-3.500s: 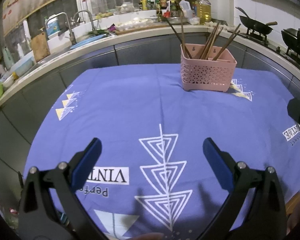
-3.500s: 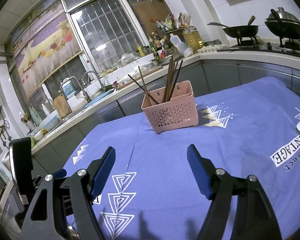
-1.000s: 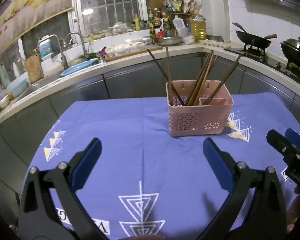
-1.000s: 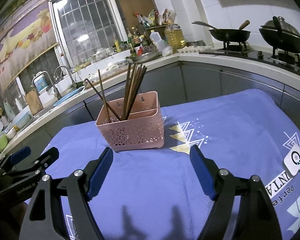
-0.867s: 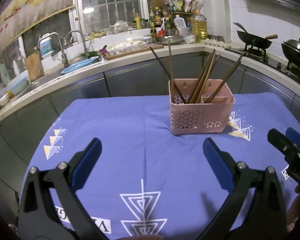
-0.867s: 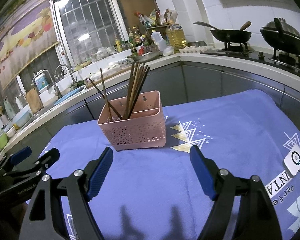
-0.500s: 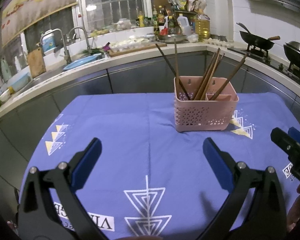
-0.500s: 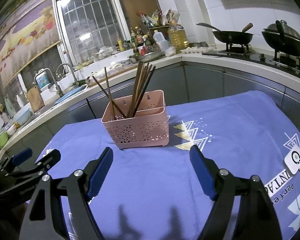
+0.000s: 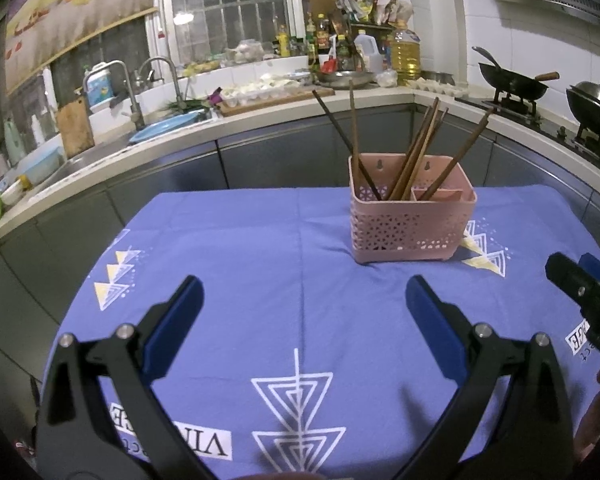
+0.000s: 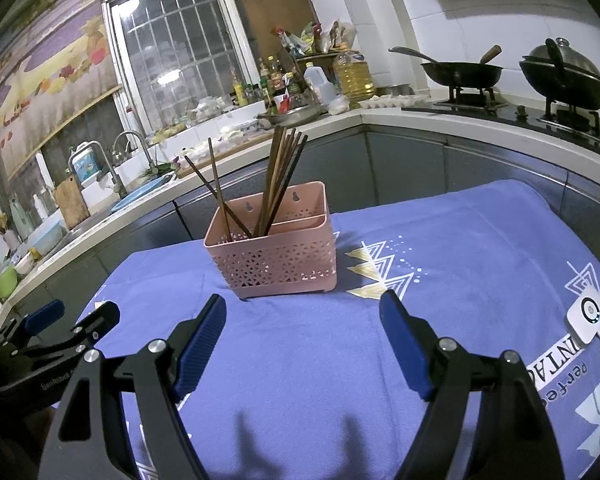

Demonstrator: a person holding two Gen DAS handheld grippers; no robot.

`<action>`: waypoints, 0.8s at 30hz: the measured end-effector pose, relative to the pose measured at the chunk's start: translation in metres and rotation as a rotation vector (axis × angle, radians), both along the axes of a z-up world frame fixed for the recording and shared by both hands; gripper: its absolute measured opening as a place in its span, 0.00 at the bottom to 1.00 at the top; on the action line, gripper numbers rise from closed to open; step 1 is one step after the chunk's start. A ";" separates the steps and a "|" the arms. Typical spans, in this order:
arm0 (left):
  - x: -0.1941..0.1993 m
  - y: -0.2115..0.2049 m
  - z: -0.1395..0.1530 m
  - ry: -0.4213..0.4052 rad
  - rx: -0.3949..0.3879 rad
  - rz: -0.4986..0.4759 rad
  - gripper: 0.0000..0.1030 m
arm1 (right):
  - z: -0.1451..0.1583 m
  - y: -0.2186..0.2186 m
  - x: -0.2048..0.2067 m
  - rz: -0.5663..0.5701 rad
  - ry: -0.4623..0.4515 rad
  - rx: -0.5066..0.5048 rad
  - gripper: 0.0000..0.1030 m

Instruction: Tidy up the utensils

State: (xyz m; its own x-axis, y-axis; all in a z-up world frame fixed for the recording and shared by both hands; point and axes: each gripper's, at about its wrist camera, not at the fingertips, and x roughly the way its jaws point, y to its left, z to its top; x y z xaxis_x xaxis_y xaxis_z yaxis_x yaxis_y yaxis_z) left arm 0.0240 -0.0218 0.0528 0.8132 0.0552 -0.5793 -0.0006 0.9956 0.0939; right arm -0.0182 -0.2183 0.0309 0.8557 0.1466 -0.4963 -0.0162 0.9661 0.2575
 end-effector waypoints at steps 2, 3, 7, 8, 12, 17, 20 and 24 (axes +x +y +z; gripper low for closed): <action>-0.002 -0.002 0.001 0.002 0.008 -0.005 0.94 | 0.000 -0.002 -0.002 -0.001 0.001 0.003 0.76; -0.002 -0.002 0.001 0.003 0.011 -0.007 0.94 | 0.000 -0.001 -0.002 -0.001 0.001 0.004 0.76; -0.002 -0.004 0.000 0.008 0.019 -0.010 0.94 | 0.000 -0.002 -0.002 -0.001 0.000 0.005 0.76; -0.002 -0.003 0.001 0.009 0.019 -0.010 0.94 | 0.000 -0.002 -0.002 -0.001 0.000 0.005 0.76; -0.002 -0.004 0.000 0.008 0.019 -0.010 0.94 | 0.000 -0.002 -0.002 -0.002 0.001 0.005 0.76; -0.002 -0.004 0.000 0.006 0.022 -0.010 0.94 | -0.001 -0.003 -0.003 -0.003 0.002 0.008 0.76; -0.003 -0.004 -0.002 -0.003 0.029 -0.002 0.94 | -0.001 -0.002 -0.004 -0.001 0.003 0.008 0.76; -0.003 -0.002 -0.004 0.008 0.022 -0.010 0.94 | -0.002 -0.002 -0.004 0.001 0.002 0.009 0.76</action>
State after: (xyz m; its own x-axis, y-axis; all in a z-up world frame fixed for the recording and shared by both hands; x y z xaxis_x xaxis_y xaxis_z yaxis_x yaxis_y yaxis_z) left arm 0.0207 -0.0236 0.0492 0.8094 0.0592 -0.5843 0.0105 0.9933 0.1153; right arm -0.0223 -0.2202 0.0293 0.8543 0.1519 -0.4971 -0.0165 0.9638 0.2660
